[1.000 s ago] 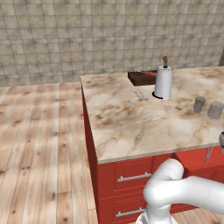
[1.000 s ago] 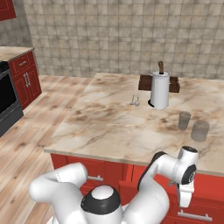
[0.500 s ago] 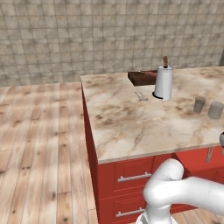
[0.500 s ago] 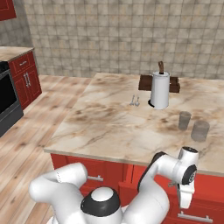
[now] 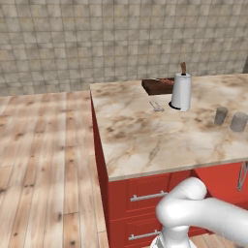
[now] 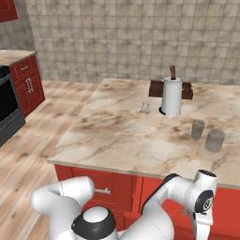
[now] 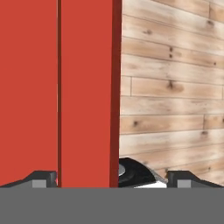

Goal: Take the tongs from the drawer on the right and place them on the dining counter next to the tray containing the kebab skewer.

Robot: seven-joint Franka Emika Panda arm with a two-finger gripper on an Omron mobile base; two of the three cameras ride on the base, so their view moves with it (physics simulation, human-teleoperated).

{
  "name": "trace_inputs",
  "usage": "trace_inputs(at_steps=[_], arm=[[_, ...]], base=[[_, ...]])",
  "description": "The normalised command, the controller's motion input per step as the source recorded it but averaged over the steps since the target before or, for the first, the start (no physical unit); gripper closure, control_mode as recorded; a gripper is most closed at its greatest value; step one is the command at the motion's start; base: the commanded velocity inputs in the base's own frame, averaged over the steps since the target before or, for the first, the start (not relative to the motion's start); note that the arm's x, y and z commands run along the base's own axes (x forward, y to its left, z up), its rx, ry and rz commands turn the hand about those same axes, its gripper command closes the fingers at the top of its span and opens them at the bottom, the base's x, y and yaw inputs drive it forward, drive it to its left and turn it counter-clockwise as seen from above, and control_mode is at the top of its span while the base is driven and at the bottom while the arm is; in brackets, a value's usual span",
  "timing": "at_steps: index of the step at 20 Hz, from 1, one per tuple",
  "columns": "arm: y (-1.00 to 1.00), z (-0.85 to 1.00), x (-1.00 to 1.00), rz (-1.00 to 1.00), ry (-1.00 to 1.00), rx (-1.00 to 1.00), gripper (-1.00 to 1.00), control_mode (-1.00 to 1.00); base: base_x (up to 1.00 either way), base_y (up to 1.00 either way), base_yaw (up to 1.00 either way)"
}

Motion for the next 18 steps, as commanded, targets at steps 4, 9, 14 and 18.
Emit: trace_inputs(at_steps=[4,9,14,18], arm=[[-0.09,-0.17,-1.00,0.00,0.00,0.00,-1.00,-1.00],[-0.07,-0.06,-0.96,0.00,0.00,0.01,-1.00,-1.00],[-0.03,0.07,-0.69,0.00,0.04,0.00,-1.00,-1.00],[0.00,0.67,-0.11,0.00,0.08,0.00,-1.00,-1.00]], base=[[0.00,0.00,0.00],[0.00,0.00,0.00],[0.00,0.00,0.00],[0.00,0.00,0.00]])
